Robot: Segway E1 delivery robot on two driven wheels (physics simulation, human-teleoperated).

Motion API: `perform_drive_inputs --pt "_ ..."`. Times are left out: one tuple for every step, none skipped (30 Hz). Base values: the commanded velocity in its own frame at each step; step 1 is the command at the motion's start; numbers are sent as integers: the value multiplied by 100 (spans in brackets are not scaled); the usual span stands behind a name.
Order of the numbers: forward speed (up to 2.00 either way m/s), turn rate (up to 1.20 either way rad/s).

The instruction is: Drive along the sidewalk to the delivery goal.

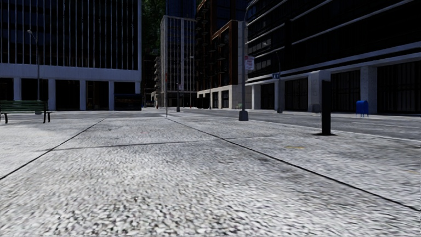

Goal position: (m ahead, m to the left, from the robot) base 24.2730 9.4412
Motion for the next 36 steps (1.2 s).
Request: perform_drive_inputs --pt "200 0" --pt "200 0" --pt "200 0" --pt "200 0" --pt "200 0" --pt "200 0" --pt "200 0" --pt "200 0" --pt "200 0" --pt "200 0" --pt "200 0" --pt "200 0" --pt "200 0" --pt "200 0" --pt "200 0" --pt "200 0" --pt "200 0" --pt "200 0" --pt "200 0" --pt "200 0" --pt "200 0" --pt "200 0" --pt "200 0" --pt "200 0" --pt "200 0" --pt "200 0" --pt "200 0" --pt "200 0" --pt "200 0" --pt "200 0" --pt "200 0" --pt "200 0" --pt "200 0" --pt "200 0" --pt "200 0" --pt "200 0"
